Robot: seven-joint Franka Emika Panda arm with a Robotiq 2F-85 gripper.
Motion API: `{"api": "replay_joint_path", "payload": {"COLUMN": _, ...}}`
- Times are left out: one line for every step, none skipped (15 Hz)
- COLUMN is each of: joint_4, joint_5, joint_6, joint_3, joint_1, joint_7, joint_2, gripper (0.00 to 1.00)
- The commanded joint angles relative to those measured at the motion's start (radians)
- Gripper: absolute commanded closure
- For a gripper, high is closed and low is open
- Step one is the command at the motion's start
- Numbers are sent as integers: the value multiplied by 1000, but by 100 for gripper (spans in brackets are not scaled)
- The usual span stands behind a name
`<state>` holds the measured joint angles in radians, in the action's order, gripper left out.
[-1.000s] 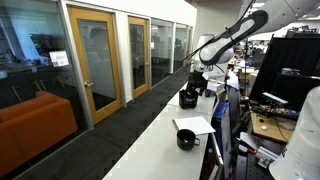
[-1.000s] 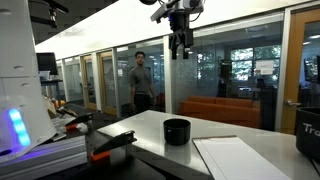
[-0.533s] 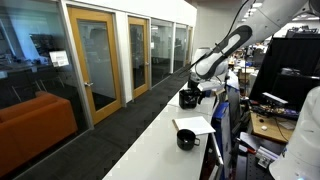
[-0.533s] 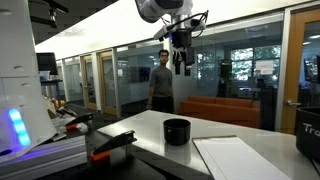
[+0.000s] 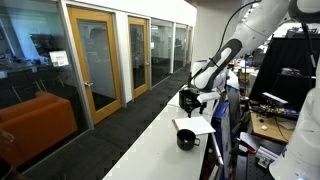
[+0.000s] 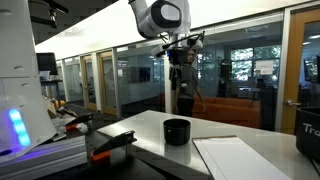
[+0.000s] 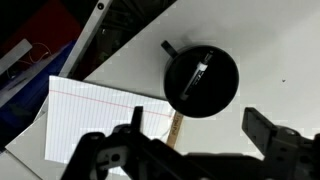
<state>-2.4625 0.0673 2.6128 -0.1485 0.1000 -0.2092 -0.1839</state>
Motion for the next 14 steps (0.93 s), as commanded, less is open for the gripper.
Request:
{"api": "replay_joint_path", "payload": {"joint_4": 6, "joint_5": -5, "joint_6": 38, "joint_3": 7, "joint_1": -15, "joint_7": -35, "joint_2": -32, "gripper": 0}}
{"api": "replay_joint_path", "payload": {"joint_4": 9, "joint_5": -5, "joint_6": 45, "joint_3": 8, "joint_1": -20, "joint_7": -42, "joint_2": -41, "gripper": 0}}
{"api": "replay_joint_path", "payload": {"joint_4": 13, "joint_5": -4, "joint_6": 51, "joint_3": 10, "joint_1": -25, "joint_7": -47, "joint_2": -52, "gripper": 0}}
{"api": "replay_joint_path", "payload": {"joint_4": 17, "joint_5": -4, "joint_6": 55, "joint_3": 11, "joint_1": -30, "joint_7": -52, "joint_2": -61, "gripper": 0}}
{"api": "replay_joint_path", "payload": {"joint_4": 19, "joint_5": -21, "joint_6": 40, "joint_3": 3, "joint_1": -39, "joint_7": -72, "joint_2": -61, "gripper": 0}}
{"api": "replay_joint_path", "payload": {"joint_4": 15, "joint_5": -27, "joint_6": 18, "joint_3": 0, "joint_1": -41, "joint_7": -75, "joint_2": -46, "gripper": 0}}
{"api": "replay_joint_path", "payload": {"joint_4": 5, "joint_5": -4, "joint_6": 32, "joint_3": 11, "joint_1": -32, "joint_7": -49, "joint_2": -47, "gripper": 0}}
{"api": "replay_joint_path", "payload": {"joint_4": 6, "joint_5": -5, "joint_6": 32, "joint_3": 10, "joint_1": -33, "joint_7": -52, "joint_2": -47, "gripper": 0}}
{"api": "replay_joint_path", "payload": {"joint_4": 7, "joint_5": -6, "joint_6": 31, "joint_3": 10, "joint_1": -33, "joint_7": -52, "joint_2": -47, "gripper": 0}}
{"api": "replay_joint_path", "payload": {"joint_4": 7, "joint_5": -6, "joint_6": 31, "joint_3": 9, "joint_1": -33, "joint_7": -52, "joint_2": -47, "gripper": 0}}
{"api": "replay_joint_path", "payload": {"joint_4": 7, "joint_5": -6, "joint_6": 31, "joint_3": 9, "joint_1": -33, "joint_7": -52, "joint_2": -47, "gripper": 0}}
{"api": "replay_joint_path", "payload": {"joint_4": 7, "joint_5": -6, "joint_6": 31, "joint_3": 9, "joint_1": -33, "joint_7": -52, "joint_2": -47, "gripper": 0}}
{"api": "replay_joint_path", "payload": {"joint_4": 7, "joint_5": -6, "joint_6": 31, "joint_3": 9, "joint_1": -33, "joint_7": -52, "joint_2": -47, "gripper": 0}}
{"api": "replay_joint_path", "payload": {"joint_4": 7, "joint_5": -6, "joint_6": 31, "joint_3": 9, "joint_1": -33, "joint_7": -52, "joint_2": -47, "gripper": 0}}
